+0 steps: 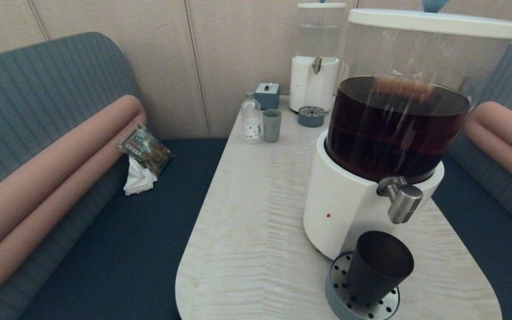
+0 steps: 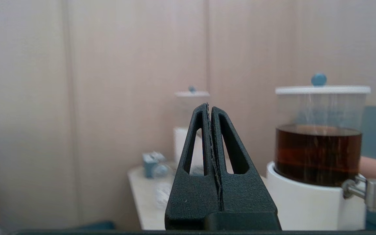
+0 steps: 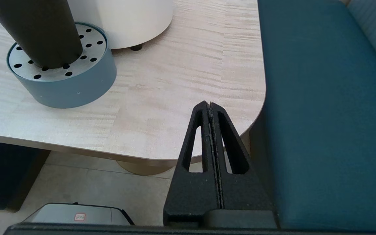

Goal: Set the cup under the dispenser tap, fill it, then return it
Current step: Turn on the faucet

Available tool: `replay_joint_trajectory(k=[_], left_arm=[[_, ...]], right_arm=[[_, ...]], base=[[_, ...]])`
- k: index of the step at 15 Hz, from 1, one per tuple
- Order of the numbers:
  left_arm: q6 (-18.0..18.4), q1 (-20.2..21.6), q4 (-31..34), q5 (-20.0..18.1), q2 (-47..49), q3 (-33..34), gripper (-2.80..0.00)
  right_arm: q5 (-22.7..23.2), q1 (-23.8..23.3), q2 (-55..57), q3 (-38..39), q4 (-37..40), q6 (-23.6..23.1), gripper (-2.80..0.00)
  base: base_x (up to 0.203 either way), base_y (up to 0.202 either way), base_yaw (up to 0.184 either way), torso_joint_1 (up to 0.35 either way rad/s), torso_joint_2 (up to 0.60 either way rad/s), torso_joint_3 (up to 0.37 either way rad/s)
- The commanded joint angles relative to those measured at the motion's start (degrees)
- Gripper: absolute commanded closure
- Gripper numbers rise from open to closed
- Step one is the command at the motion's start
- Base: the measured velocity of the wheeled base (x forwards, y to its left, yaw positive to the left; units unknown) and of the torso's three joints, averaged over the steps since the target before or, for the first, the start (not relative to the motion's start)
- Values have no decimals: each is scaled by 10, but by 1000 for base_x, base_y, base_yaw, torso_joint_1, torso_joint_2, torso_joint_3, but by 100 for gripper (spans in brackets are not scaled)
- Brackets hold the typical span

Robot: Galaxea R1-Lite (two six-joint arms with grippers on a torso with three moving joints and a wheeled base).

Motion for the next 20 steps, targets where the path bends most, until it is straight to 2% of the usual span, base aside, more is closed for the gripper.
replay_joint_trajectory(k=[1, 5, 7, 9, 14, 17, 18, 20], left_arm=[[0, 17, 16, 0, -82, 11, 0], [27, 35, 124, 5, -246, 13, 0], [43, 58, 179, 5, -309, 9, 0], [73, 69, 195, 9, -322, 9, 0], [88, 65, 278, 21, -380, 13, 0], [112, 63, 367, 39, -450, 7, 0], [133, 63, 387, 54, -461, 23, 0], [149, 63, 379, 72, -460, 80, 0]], right_arm=[[0, 0, 0, 0, 0, -1, 0], [0, 0, 0, 0, 0, 0, 0], [0, 0, 0, 0, 0, -1, 0], [0, 0, 0, 0, 0, 0, 0], [0, 0, 0, 0, 0, 0, 0], [0, 0, 0, 0, 0, 0, 0], [0, 0, 0, 0, 0, 0, 0], [0, 0, 0, 0, 0, 0, 0]], base=[[0, 0, 0, 0, 0, 0], [0, 0, 0, 0, 0, 0], [0, 0, 0, 0, 0, 0], [0, 0, 0, 0, 0, 0], [0, 0, 0, 0, 0, 0], [0, 0, 0, 0, 0, 0], [0, 0, 0, 0, 0, 0], [0, 0, 0, 0, 0, 0]])
